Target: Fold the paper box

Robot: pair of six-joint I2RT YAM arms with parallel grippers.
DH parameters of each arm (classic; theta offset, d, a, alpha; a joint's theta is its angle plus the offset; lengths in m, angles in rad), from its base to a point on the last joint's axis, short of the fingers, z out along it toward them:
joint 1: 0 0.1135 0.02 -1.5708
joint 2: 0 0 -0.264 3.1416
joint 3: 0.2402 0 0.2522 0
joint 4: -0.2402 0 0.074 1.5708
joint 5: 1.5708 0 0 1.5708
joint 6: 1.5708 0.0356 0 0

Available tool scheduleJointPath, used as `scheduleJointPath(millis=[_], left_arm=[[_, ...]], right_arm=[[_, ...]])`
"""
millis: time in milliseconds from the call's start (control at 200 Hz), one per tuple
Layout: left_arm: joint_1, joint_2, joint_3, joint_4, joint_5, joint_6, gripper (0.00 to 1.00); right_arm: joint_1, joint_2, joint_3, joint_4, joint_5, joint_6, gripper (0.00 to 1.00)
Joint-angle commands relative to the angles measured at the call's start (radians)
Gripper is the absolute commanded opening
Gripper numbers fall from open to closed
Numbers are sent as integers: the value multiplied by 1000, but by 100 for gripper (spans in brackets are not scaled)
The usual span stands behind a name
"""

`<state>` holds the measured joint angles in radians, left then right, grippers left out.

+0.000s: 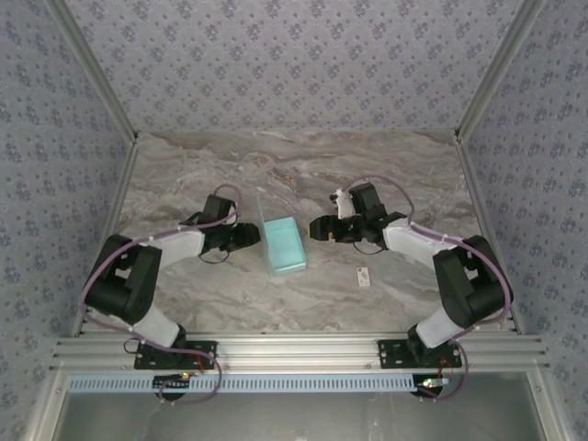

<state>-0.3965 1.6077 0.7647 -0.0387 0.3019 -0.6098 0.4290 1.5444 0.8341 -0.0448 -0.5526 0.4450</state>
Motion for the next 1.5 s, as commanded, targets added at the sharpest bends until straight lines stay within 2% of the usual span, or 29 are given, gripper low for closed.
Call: scheduleJointPath(millis=[0,195,415,635,844,939,1204,1494], left_arm=[[-28,68,104,59,45,-9,48],[-41,213,291,23,91,21,48],[-27,208,408,-94,1,105,48],[26,116,346,-95,-43,122,49],[50,42,274,-92,-44,131,50],[56,22,251,-87,-47,131,50],[66,-6,232,-89,-47,142,50],[68,-15,222,-90,-50,148,50]], right_arm=[[-35,-54,-12,-62,82,-37,69],[-41,-107,2,-142,254,-158,69],[8,-60,18,-132,258,-274,64],[54,74,132,-154,263,-413,60],[78,221,304,-270,249,-544,53],[75,255,332,-288,235,-565,49],[49,335,415,-327,93,-604,39],[33,379,439,-345,54,-617,29]])
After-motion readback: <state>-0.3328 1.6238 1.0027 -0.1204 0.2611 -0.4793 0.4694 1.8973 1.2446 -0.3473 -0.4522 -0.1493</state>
